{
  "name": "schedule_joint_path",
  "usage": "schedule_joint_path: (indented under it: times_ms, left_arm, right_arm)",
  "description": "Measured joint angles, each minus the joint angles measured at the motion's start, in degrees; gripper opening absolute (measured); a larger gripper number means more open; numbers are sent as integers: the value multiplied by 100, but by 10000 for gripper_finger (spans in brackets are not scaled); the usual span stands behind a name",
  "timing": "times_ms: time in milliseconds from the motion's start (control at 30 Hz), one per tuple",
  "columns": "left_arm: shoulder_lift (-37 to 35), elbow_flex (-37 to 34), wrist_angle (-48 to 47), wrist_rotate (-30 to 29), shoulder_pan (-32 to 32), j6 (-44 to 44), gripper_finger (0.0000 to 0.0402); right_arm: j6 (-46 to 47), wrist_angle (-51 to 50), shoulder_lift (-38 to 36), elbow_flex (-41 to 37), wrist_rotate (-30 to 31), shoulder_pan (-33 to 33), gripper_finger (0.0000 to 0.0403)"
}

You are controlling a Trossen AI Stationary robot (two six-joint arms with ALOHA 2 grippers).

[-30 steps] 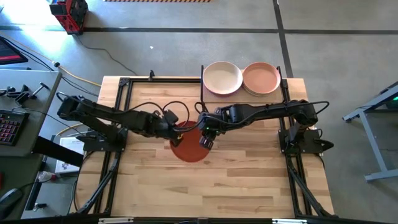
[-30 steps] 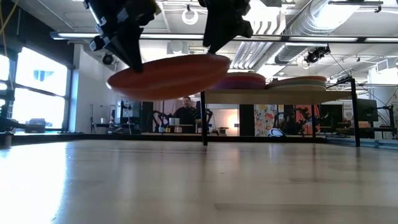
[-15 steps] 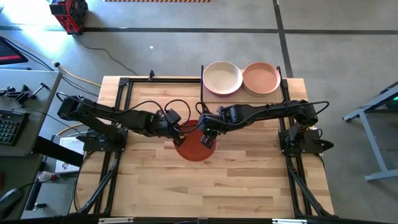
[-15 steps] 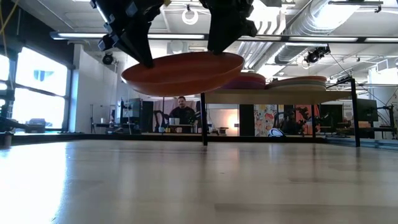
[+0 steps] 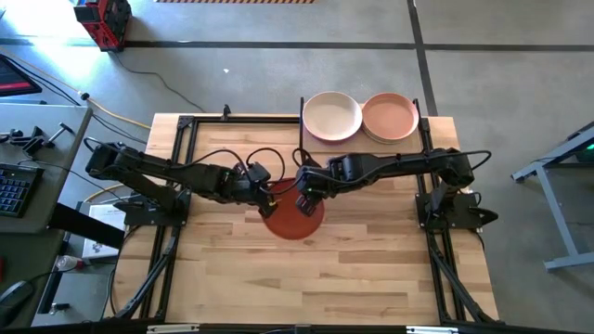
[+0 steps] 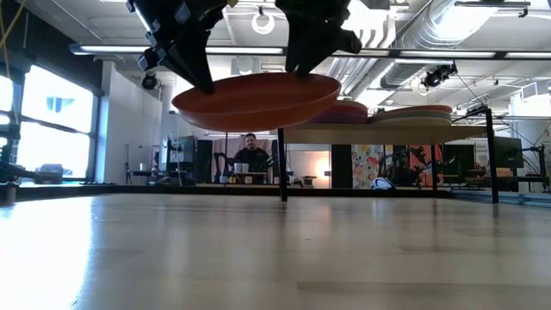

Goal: Place and stack plates onto a shelf
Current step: Stack the orange plate on top of the white plate

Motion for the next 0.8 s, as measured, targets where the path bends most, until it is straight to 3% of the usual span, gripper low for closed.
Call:
schedule_joint_path:
  times_ms: [200, 467, 800]
  left_arm:
    - [0, 0, -11, 79, 98, 9, 0]
    - [-3, 0, -32, 119, 196, 24, 0]
    - [-2, 0, 155, 95, 204, 20, 0]
  right_arm:
    - [10, -63, 2, 157, -305, -5, 110]
    - [-7, -726, 2, 583, -87, 4, 110]
    - [-8, -900, 9, 392, -108, 2, 110]
